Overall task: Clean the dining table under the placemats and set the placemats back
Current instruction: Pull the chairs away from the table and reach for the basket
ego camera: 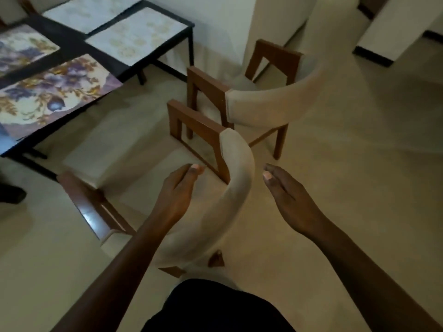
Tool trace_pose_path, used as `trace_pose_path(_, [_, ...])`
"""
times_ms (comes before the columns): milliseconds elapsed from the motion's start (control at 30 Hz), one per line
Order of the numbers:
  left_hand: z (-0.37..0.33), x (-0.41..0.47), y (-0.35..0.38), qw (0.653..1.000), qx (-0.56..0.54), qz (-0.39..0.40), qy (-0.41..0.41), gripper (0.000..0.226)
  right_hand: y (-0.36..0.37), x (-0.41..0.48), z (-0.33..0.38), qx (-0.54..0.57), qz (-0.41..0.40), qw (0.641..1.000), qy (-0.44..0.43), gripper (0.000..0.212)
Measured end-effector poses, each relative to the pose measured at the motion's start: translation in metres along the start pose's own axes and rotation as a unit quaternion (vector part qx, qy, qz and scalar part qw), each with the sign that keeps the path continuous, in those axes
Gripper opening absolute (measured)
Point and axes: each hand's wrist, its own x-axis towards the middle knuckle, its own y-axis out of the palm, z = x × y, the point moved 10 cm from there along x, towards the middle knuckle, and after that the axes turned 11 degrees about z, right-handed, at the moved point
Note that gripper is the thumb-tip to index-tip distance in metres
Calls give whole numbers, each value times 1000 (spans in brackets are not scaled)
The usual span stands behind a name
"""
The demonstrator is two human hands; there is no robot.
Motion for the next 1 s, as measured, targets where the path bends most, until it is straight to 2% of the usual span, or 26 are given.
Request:
trace_pose_path(200, [29,-13,-37,990,-25,-125,-56,40,-18,68,6,-44,89,994,-42,49])
trace_pose_path(367, [46,-41,-50,968,-25,-225,-104,46,-10,134,12,-69,161,982,-65,53])
trace_pose_path(433, [60,-57,-53,950,-36,-278,-137,51,-3,161,4,-101,193,974,-67,57])
trace_pose_path(533, [80,-87,-52,915,-37,-350,-197,32,5,197,-13,-156,233,958,-53,64])
trace_pose_path(633, [89,-115,-46,872,-15,-418,-256,30,15,234,-37,-218,262,938,-57,72])
trace_pose_path(700, [96,-123,-40,858,0,-428,-284,25,22,251,-50,-255,277,925,-47,83])
trace_pose_path(767, [106,-128,-33,856,39,-415,-306,25,21,267,-59,-251,274,928,-36,97])
trace_pose_path(833, [116,-125,-30,861,81,-382,-326,43,29,272,-62,-206,303,930,-16,83])
trace_pose_path(900, [133,-124,-33,860,98,-361,-347,53,31,278,-64,-201,269,942,-25,59])
trace_pose_path(933, [142,-125,-37,857,99,-357,-359,54,27,279,-72,-184,264,947,0,48])
trace_pose_path(967, [148,-126,-43,854,97,-355,-368,55,36,276,-79,-171,296,938,58,45])
trace_pose_path(1000, [150,-127,-48,852,96,-358,-371,59,39,279,-75,-198,269,939,82,52])
